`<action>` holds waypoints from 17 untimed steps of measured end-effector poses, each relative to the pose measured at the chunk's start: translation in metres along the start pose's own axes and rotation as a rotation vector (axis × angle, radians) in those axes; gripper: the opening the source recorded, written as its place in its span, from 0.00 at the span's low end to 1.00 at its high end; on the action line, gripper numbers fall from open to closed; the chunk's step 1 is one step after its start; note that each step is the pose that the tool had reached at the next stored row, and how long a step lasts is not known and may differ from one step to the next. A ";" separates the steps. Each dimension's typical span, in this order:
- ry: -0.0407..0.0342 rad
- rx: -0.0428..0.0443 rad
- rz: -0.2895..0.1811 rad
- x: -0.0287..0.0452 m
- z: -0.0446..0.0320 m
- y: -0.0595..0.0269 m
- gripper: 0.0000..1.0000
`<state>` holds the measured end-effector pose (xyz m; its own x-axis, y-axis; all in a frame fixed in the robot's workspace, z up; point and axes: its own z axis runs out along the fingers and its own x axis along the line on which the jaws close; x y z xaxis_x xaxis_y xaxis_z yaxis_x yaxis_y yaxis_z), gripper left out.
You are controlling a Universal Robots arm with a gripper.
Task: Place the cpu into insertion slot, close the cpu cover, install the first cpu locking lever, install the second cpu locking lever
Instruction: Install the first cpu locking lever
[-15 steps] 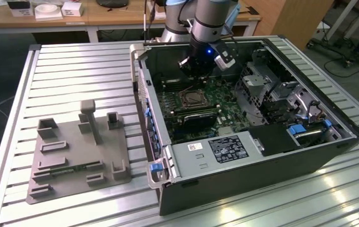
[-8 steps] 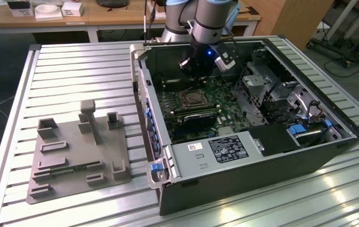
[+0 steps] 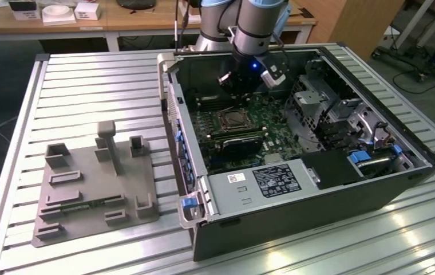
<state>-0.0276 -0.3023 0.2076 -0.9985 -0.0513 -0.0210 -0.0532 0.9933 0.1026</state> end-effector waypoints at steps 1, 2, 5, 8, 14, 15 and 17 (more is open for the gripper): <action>0.0000 0.0000 0.000 -0.0001 0.0005 0.0000 0.11; 0.0000 0.0000 0.000 -0.0001 0.0010 0.0000 0.11; 0.0000 0.0000 0.000 -0.0001 0.0031 -0.0002 0.11; 0.0000 0.0000 0.000 -0.0001 0.0053 -0.0004 0.11; 0.0000 0.0000 0.000 -0.0001 0.0057 -0.0004 0.11; 0.0000 0.0002 0.000 -0.0001 0.0057 -0.0004 0.11; 0.0000 0.0002 0.000 -0.0001 0.0057 -0.0004 0.11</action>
<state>-0.0274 -0.3021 0.2019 -0.9985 -0.0513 -0.0210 -0.0532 0.9933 0.1023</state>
